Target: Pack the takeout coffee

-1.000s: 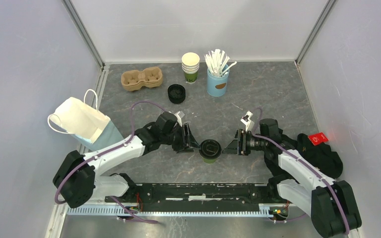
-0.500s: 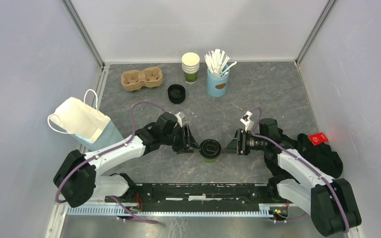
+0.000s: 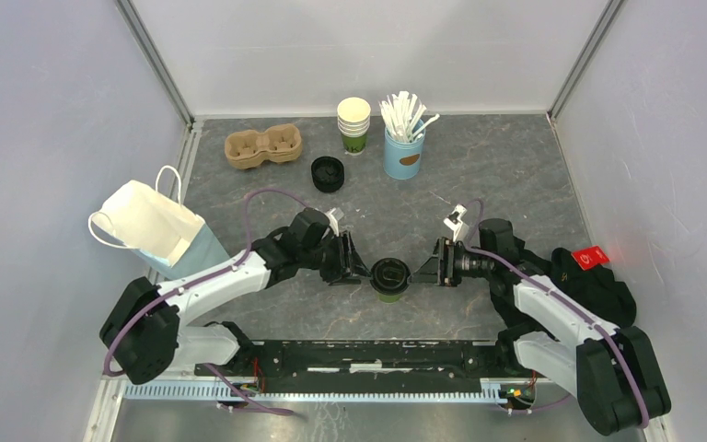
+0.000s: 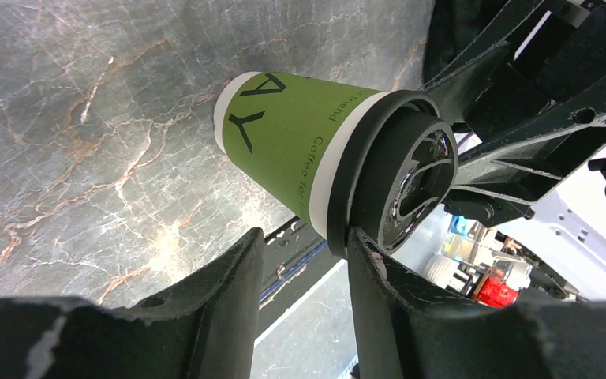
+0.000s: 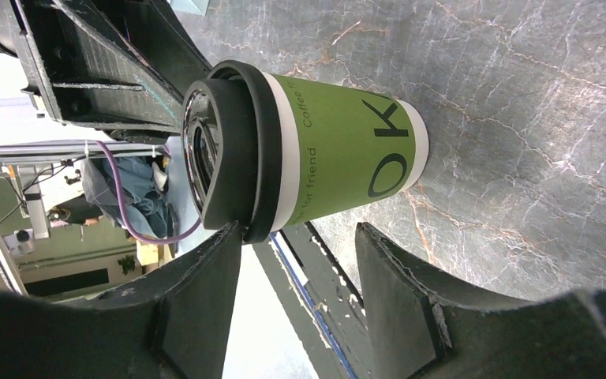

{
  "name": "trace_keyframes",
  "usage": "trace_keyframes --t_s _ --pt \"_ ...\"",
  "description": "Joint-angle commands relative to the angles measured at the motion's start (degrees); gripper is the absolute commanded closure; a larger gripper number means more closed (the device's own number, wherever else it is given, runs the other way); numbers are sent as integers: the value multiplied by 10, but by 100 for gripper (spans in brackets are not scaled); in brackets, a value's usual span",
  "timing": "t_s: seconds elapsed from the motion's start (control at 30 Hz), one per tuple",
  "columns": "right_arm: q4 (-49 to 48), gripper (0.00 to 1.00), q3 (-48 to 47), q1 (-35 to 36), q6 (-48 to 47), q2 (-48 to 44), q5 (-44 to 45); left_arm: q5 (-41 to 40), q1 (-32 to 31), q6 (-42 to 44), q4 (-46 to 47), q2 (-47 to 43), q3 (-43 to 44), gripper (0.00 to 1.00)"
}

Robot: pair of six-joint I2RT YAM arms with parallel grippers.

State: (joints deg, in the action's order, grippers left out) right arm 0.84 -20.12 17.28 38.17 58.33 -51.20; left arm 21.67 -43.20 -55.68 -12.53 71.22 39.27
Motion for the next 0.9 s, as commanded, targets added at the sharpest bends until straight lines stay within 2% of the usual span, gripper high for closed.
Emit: trace_keyframes --t_s 0.0,0.2,0.4,0.57,0.7,0.87 --pt "-39 39 -18 6 11 11 -1 -1 -2 20 -8 15 6 51" --pt "-29 40 -7 6 2 19 11 -9 -5 33 -24 28 14 53" --pt "42 45 9 7 -48 58 86 -55 -16 47 -82 52 14 62" --pt "87 45 7 6 -73 84 144 -96 -37 63 -129 88 11 64" --pt "96 45 10 0 -79 108 177 -125 -36 44 -123 118 -19 64" --pt "88 47 48 -34 -99 131 202 -119 -36 31 -94 172 -45 65"
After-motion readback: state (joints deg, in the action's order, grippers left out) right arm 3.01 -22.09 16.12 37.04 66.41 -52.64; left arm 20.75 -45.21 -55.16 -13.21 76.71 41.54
